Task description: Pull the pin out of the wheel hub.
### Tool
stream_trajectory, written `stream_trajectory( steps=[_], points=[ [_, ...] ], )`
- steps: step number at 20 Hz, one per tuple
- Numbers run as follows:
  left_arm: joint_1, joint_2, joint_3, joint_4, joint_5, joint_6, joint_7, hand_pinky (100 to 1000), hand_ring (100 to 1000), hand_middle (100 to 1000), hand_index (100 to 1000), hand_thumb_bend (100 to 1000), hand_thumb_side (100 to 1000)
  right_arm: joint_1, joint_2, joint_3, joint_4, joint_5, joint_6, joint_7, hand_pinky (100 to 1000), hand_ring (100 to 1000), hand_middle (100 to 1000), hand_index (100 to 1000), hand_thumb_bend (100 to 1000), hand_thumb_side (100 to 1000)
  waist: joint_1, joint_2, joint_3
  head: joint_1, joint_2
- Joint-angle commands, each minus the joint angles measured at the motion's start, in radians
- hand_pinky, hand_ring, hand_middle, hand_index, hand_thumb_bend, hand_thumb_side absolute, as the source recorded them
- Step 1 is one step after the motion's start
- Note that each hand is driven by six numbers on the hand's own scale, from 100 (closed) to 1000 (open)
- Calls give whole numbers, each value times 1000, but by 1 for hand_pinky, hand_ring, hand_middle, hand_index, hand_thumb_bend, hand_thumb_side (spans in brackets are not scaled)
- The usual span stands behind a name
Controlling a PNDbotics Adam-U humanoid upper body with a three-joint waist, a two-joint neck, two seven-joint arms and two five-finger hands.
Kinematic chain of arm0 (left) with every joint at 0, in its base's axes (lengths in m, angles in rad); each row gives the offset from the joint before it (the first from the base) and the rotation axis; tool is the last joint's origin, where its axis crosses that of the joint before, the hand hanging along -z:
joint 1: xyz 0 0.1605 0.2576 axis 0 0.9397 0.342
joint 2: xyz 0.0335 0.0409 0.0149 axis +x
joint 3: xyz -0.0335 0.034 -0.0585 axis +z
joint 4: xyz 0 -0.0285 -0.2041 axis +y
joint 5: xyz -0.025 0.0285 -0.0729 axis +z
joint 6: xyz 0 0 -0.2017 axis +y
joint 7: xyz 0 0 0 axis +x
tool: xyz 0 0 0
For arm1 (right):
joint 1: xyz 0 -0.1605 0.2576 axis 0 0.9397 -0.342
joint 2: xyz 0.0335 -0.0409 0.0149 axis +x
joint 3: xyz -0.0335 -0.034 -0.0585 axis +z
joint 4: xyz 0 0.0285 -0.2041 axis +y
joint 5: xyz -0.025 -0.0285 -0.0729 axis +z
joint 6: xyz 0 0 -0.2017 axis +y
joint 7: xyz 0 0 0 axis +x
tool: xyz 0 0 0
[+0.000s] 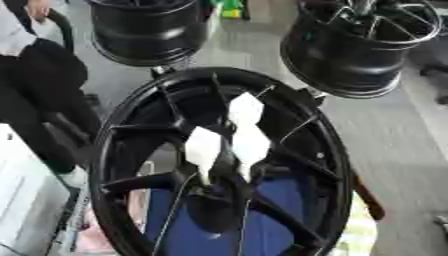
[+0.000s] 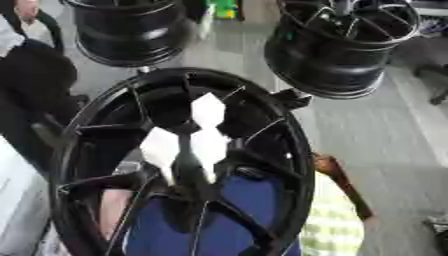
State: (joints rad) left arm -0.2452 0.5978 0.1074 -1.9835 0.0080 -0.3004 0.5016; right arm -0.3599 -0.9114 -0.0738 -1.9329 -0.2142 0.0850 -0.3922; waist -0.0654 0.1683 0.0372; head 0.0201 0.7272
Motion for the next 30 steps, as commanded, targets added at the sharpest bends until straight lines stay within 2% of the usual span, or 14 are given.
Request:
stream_trajectory(
  steps=[1, 8, 12, 14, 16, 18, 20, 25, 30],
  points=[
    [-7, 33, 3, -17, -3, -3, 1, 758, 810, 731, 843, 242, 535, -7, -24, -17, -7, 6, -1, -3, 847, 772, 756, 848, 100, 518, 3, -15, 0, 0, -15],
    [-7, 34, 2, -17, -2, -3, 0, 759, 810, 731, 843, 242, 535, -16, -36, -8, -9, 21, 7, 10, 848, 775, 757, 849, 100, 472, 2, -15, 1, -1, -13],
    [-7, 34, 0, -17, 0, -1, -3, 758, 810, 731, 843, 239, 538, -36, -85, 29, -20, 79, 37, 102, 852, 783, 760, 851, 100, 428, 0, -15, 5, -4, -12],
    [-9, 35, -1, -17, 0, -1, -4, 758, 810, 731, 843, 240, 538, -52, -125, 59, -33, 152, 55, 220, 859, 797, 767, 855, 100, 411, -1, -15, 8, -7, -12],
    [-11, 35, -4, -17, 2, 0, -7, 758, 810, 731, 843, 238, 539, -78, -165, 85, -44, 260, 53, 387, 865, 809, 774, 856, 100, 418, -3, -16, 10, -10, -11],
    [-12, 36, -7, -17, 4, 1, -10, 758, 810, 730, 843, 237, 541, -109, -200, 113, -51, 350, 30, 558, 869, 819, 779, 860, 100, 425, -5, -16, 13, -16, -10],
    [-14, 36, -10, -17, 7, 2, -13, 758, 810, 731, 843, 237, 541, -145, -224, 146, -54, 405, -2, 688, 873, 829, 786, 865, 100, 437, -7, -17, 15, -21, -10],
    [-23, 40, -18, -17, 13, 2, -24, 758, 810, 731, 843, 238, 538, -279, -242, 256, -38, 451, -90, 923, 881, 845, 798, 872, 196, 435, -12, -22, 22, -34, -9],
    [-24, 43, -22, -17, 19, 4, -32, 758, 811, 731, 843, 238, 537, -415, -208, 377, 17, 454, -154, 1098, 883, 853, 808, 876, 231, 471, -15, -30, 25, -46, -9]
  ],
)
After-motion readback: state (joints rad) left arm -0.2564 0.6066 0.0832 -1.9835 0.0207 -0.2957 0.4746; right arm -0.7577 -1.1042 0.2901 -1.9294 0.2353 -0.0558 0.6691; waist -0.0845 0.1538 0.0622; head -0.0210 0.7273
